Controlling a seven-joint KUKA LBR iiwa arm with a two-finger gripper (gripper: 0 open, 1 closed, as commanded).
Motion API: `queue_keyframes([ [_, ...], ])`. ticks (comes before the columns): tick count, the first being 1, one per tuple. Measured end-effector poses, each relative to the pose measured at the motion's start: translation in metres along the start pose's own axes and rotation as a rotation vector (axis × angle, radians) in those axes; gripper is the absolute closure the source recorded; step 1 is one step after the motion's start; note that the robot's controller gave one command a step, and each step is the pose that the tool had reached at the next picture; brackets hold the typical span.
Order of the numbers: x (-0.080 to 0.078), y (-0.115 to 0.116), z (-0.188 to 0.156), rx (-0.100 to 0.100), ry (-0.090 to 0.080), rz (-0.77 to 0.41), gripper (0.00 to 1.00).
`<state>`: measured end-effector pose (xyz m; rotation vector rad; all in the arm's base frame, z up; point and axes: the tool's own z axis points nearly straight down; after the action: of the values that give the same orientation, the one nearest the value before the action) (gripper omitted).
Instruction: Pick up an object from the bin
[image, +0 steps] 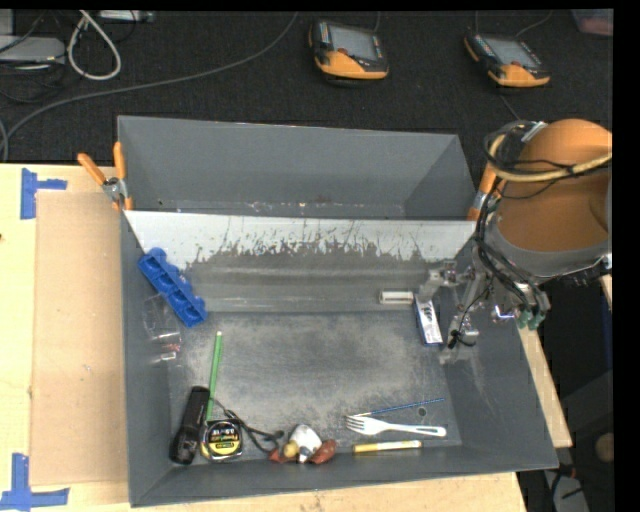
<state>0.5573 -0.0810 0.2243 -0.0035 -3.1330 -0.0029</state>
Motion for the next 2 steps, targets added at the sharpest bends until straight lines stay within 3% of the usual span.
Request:
queue_keyframes([
  [1, -0.002, 0.000, -0.004, 0.002, -0.008, -0.002, 0.00],
  [2, 0.034, 0.008, 0.069, 0.002, -0.009, -0.005, 0.00],
])
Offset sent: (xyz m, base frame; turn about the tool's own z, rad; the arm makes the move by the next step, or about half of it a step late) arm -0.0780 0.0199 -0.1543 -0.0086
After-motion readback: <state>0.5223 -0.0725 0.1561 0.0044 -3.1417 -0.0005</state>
